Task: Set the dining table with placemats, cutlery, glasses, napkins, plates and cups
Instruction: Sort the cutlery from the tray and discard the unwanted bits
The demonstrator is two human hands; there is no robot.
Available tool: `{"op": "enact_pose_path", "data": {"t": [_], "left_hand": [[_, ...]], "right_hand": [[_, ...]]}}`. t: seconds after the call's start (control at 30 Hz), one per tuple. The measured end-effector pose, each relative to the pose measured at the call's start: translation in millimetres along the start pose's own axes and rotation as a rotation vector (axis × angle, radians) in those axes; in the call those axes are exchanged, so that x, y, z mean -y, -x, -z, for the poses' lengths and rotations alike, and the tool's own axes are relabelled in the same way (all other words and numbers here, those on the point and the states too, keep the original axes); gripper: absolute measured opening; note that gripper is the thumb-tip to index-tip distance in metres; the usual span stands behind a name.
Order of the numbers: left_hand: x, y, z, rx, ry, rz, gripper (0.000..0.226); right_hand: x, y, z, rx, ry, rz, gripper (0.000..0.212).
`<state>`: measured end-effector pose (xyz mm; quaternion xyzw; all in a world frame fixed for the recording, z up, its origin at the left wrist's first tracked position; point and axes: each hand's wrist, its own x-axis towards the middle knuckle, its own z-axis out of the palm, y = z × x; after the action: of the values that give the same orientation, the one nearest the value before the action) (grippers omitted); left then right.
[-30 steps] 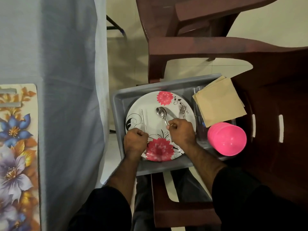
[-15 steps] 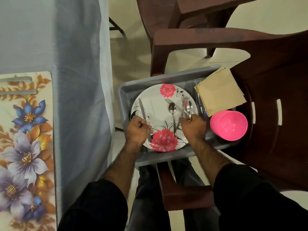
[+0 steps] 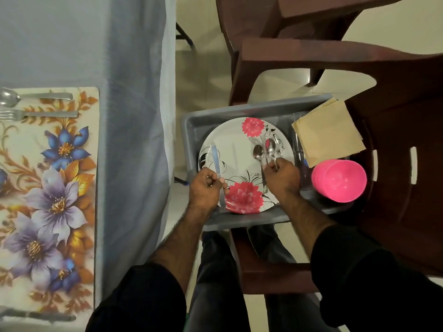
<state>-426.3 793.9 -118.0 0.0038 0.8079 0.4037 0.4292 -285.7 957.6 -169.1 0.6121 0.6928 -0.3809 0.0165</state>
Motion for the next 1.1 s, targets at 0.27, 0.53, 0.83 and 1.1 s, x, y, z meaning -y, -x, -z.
{"op": "enact_pose_path", "data": {"t": [0.27, 0.53, 0.83, 1.1], "left_hand": [[-30.4, 54.5, 23.8, -0.004, 0.129, 0.046, 0.022], [-43.4, 159.0, 69.0, -0.035, 0.214, 0.109, 0.022], [-26.1, 255.5, 131.5, -0.141, 0.387, 0.129, 0.028], [53.2, 330.0, 235.1, -0.225, 0.584, 0.041, 0.024]], "right_hand": [[1.1, 73.5, 51.5, 0.351, -0.224, -0.002, 0.018], [46.4, 130.4, 120.6, 0.63, -0.325, 0.025, 0.019], [128.7, 197.2, 160.4, 0.775, -0.253, 0.153, 0.02], [175.4, 361.5, 83.7, 0.814, -0.231, 0.272, 0.034]]}}
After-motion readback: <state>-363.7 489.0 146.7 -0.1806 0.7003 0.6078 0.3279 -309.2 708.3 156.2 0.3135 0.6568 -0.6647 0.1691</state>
